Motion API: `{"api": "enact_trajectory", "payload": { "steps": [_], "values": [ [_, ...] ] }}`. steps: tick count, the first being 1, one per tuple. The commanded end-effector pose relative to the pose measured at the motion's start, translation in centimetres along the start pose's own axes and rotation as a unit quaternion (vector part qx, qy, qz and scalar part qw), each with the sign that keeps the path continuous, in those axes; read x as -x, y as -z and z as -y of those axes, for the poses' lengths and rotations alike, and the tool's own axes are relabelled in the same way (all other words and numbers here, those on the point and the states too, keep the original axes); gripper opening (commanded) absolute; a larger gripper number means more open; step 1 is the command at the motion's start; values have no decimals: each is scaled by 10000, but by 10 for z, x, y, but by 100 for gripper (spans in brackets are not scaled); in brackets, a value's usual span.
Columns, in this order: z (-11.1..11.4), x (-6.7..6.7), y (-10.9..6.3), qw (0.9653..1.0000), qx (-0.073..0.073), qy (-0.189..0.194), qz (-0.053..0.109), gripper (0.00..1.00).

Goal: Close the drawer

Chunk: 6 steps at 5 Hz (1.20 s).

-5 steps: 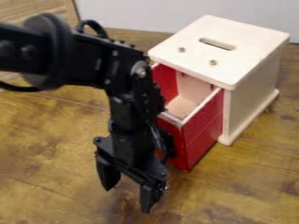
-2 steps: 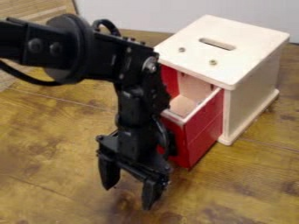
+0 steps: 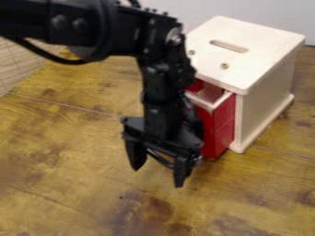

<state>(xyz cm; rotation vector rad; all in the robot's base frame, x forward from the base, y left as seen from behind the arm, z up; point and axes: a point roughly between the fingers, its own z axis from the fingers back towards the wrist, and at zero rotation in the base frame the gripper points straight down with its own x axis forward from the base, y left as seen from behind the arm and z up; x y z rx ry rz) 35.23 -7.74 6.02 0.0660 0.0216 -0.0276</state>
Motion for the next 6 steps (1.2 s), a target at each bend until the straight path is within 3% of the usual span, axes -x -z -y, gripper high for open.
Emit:
{"api": "enact_trajectory", "payload": {
  "steps": [1, 2, 5, 6],
  "values": [
    [2, -23, -18, 9983, -17, -395, 424, 100],
    [1, -30, -11, 9975, -74, -551, 444, 100],
    [-15, -34, -5, 9926, -186, -1069, 543, 100],
    [-23, -33, -5, 9940, -210, -884, 616, 100]
  ]
}}
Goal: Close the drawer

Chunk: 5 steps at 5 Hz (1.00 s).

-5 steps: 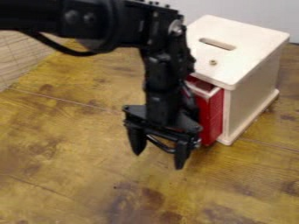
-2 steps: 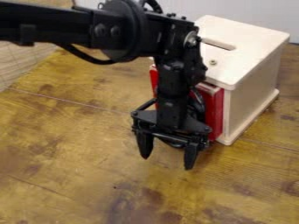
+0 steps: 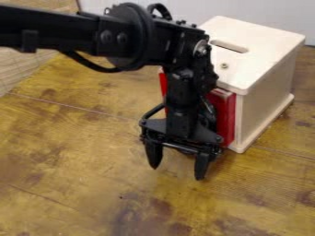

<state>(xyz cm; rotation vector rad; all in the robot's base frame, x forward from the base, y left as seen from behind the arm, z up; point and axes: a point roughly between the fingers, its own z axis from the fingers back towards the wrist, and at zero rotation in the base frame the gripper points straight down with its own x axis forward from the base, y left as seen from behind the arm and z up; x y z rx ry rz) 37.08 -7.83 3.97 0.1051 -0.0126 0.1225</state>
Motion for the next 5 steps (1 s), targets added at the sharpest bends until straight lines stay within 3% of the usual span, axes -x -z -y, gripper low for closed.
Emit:
{"api": "enact_trajectory", "payload": {
  "steps": [1, 2, 4, 5],
  "values": [
    [-19, -15, -28, 9980, -12, -363, 522, 100],
    [-14, -12, -33, 9966, -39, -589, 575, 100],
    [-32, -12, -36, 9961, -48, -504, 720, 100],
    [-41, -14, -40, 9947, -86, -673, 773, 100]
  ]
}}
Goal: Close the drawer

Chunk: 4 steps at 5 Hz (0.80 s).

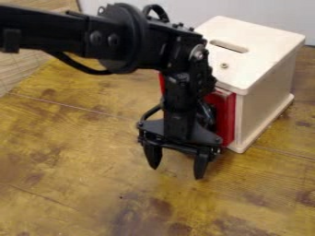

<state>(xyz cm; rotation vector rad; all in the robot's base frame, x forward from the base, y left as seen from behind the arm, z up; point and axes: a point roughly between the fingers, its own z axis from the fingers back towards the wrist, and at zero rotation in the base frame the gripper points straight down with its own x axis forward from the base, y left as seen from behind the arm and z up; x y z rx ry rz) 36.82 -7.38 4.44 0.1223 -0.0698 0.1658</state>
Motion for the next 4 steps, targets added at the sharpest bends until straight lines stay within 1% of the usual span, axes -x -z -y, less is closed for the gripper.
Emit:
{"api": "enact_trajectory", "payload": {
  "steps": [1, 2, 4],
  "values": [
    [-35, -22, -35, 9979, -16, -305, 571, 100],
    [-35, -23, -34, 9978, -18, -163, 646, 100],
    [-30, -22, -42, 9970, -69, -15, 771, 100]
  ]
}}
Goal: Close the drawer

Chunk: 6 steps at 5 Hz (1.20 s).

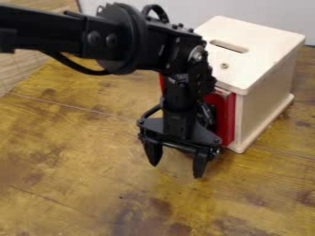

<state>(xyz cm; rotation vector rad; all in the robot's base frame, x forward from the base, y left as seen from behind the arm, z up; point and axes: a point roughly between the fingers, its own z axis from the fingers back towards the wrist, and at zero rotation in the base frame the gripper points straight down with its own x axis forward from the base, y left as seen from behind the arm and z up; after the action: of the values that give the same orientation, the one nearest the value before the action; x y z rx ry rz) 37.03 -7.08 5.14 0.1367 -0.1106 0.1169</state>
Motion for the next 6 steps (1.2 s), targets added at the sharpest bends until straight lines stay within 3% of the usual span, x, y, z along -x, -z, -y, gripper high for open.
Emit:
{"api": "enact_trajectory", "payload": {
  "steps": [1, 2, 4, 6],
  "values": [
    [-37, -18, -32, 9976, -99, -375, 580, 100],
    [-46, -18, -28, 9968, -155, -514, 587, 100],
    [-50, -28, -49, 9967, -188, -456, 641, 100],
    [-66, -33, -49, 9969, -65, -226, 757, 100]
  ]
}}
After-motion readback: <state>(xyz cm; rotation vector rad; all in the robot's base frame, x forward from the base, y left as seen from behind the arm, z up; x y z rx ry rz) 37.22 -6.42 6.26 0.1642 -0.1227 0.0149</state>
